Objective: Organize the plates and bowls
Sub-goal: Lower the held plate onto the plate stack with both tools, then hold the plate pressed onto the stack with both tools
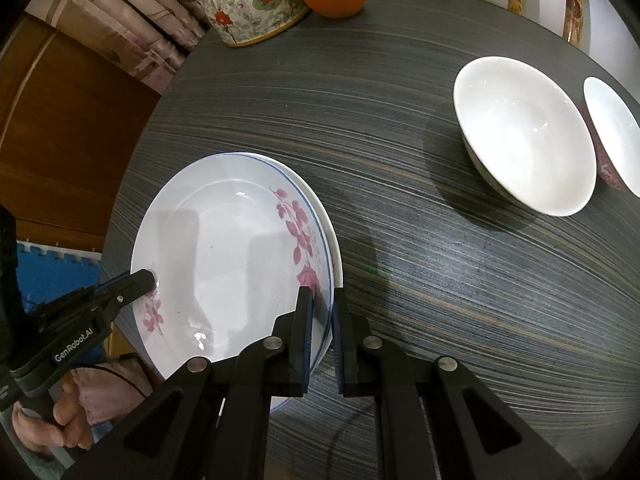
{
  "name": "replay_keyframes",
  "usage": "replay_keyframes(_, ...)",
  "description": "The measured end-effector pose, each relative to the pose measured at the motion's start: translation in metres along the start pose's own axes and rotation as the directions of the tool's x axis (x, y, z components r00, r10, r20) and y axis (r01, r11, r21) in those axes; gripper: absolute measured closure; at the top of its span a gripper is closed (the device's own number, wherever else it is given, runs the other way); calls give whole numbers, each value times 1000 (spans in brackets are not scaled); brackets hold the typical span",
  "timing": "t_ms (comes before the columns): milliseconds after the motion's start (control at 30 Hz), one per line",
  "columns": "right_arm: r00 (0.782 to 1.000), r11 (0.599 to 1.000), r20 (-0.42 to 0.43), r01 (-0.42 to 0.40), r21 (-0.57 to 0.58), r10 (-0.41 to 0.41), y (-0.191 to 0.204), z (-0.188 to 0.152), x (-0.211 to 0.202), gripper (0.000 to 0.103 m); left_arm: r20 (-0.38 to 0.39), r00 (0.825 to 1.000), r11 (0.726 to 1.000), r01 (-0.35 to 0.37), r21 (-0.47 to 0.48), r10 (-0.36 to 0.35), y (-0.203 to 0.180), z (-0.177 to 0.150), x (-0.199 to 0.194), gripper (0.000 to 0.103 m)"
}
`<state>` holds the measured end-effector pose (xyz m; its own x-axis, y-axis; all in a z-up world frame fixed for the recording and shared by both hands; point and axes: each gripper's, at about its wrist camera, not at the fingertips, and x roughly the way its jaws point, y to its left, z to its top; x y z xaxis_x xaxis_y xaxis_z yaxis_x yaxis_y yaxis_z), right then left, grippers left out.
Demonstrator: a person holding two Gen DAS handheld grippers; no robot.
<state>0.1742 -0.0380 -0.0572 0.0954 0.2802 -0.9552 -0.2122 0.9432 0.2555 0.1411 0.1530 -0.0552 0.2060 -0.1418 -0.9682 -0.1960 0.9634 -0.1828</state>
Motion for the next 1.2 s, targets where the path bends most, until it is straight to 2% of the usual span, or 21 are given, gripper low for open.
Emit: replay_keyframes(1200,1000,1000,-20,5,10,-4,-4,2,7,93,-14,1000,1000,5,-10,-5,3,0,3,93)
